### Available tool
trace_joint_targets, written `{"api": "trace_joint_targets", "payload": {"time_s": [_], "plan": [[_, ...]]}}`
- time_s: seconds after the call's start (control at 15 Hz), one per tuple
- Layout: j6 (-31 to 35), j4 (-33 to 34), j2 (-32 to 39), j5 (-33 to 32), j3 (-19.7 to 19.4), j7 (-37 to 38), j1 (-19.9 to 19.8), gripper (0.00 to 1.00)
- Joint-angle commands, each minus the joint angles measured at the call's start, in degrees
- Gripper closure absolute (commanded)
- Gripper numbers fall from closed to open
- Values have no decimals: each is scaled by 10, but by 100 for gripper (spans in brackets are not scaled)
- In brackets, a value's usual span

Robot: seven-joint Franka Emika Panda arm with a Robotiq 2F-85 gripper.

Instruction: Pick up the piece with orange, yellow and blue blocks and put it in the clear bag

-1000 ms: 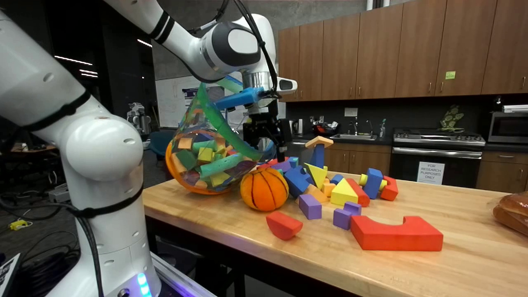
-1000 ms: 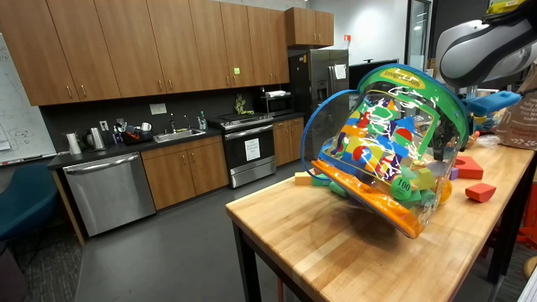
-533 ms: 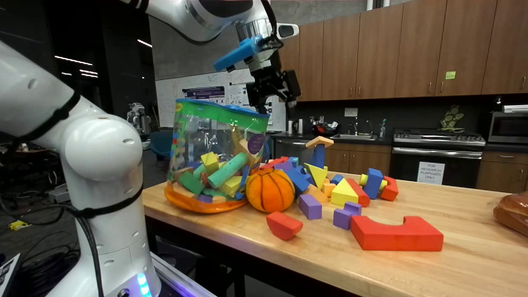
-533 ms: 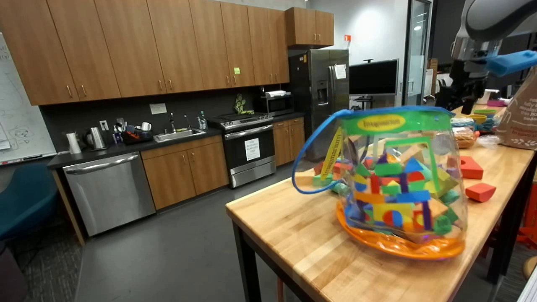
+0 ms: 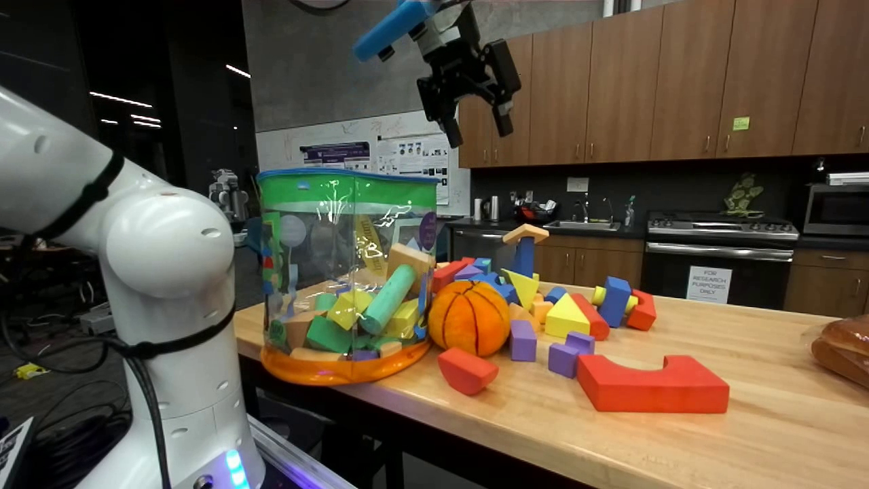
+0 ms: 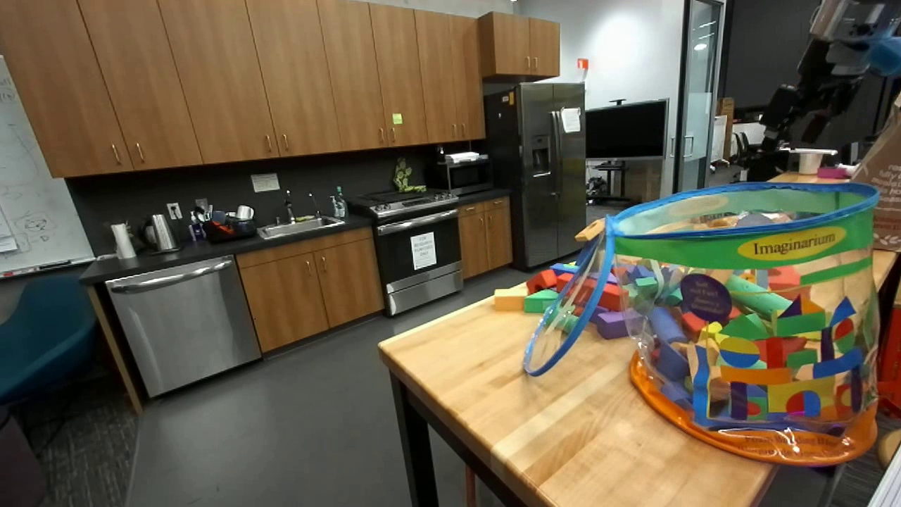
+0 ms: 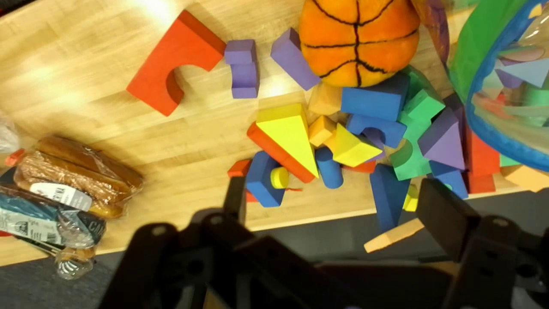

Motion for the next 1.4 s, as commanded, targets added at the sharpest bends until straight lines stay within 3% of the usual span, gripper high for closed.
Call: {"api": "trace_joint_targets", "payload": {"time_s": [0.0,0.47,1.07,1.33], "plan": [[-11,34,-12,7,-19,-19,-1,0],[-2,57,27,25,-66,-18,8,0],[54,138,189,47,-134,-99,38,0],[71,166,255,58,-145,-146,41,0]]}}
